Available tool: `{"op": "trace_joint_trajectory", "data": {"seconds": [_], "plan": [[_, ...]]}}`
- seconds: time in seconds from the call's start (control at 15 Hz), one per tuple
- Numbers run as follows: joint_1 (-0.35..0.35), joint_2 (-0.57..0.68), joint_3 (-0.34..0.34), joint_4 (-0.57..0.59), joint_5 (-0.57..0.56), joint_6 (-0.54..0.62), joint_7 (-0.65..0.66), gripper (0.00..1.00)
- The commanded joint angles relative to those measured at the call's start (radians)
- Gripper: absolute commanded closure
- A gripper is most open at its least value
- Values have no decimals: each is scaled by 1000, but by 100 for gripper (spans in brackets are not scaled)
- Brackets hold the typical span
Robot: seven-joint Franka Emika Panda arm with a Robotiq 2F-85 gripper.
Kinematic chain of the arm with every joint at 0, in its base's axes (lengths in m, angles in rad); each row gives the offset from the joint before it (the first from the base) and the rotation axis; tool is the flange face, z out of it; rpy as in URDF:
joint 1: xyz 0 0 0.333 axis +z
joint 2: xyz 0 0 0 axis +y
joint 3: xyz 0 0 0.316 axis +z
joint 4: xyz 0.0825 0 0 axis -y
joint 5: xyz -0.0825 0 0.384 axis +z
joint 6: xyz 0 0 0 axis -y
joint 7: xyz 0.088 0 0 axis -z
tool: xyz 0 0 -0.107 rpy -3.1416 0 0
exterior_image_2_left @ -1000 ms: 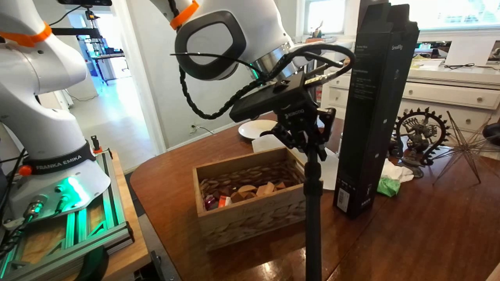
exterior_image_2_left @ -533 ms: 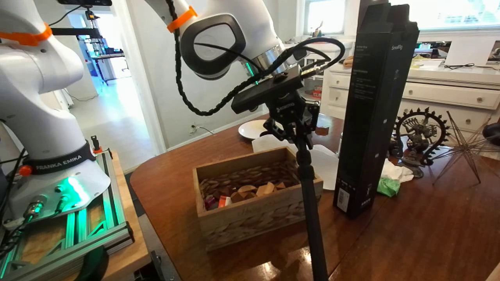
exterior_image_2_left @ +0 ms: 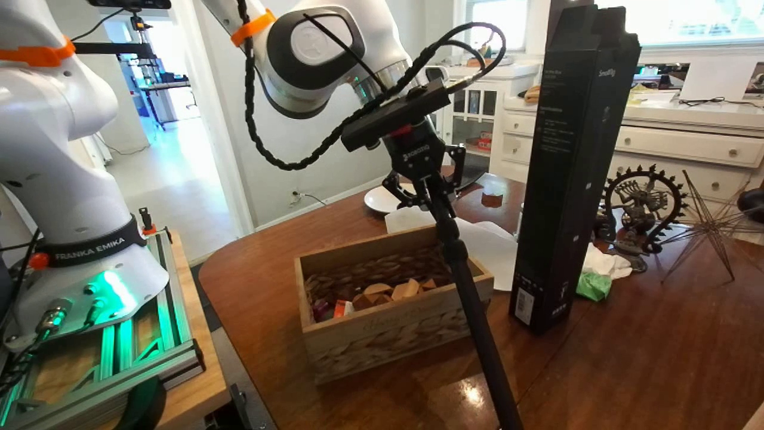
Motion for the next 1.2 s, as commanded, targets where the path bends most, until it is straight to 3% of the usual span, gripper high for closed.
{"op": "trace_joint_trajectory", "data": {"seconds": [0.0, 0.53, 1.13], "plan": [[124, -72, -83, -52, -87, -80, 21, 94], [248, -134, -88, -111, -259, -170, 100, 94], [296, -143, -77, -149, -404, -203, 199, 94]]}}
